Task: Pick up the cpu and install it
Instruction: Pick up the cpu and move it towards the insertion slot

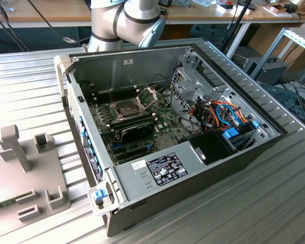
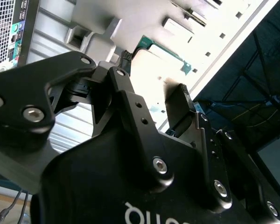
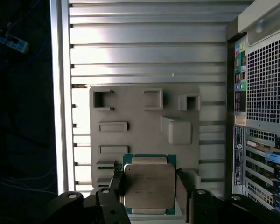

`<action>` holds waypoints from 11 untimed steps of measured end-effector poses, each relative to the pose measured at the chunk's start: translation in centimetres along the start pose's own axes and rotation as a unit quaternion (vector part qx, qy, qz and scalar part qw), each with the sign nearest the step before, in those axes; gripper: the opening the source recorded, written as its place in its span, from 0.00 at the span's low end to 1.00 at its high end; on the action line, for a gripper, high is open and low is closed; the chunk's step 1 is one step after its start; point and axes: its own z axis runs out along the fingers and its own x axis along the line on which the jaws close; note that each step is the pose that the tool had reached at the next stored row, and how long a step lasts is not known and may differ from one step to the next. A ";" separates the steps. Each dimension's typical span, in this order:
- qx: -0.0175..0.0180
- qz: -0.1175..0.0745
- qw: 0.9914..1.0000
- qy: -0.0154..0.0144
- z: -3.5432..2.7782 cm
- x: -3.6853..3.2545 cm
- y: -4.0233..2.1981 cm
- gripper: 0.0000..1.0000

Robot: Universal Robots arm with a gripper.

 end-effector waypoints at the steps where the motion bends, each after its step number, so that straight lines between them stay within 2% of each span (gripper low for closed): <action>1: 0.000 0.000 1.000 0.000 0.00 -0.25 0.00 0.55; 6: 0.000 0.000 1.000 0.000 0.00 -1.21 0.02 0.55; 11: 0.000 0.000 1.000 0.000 -0.01 -1.25 0.03 0.55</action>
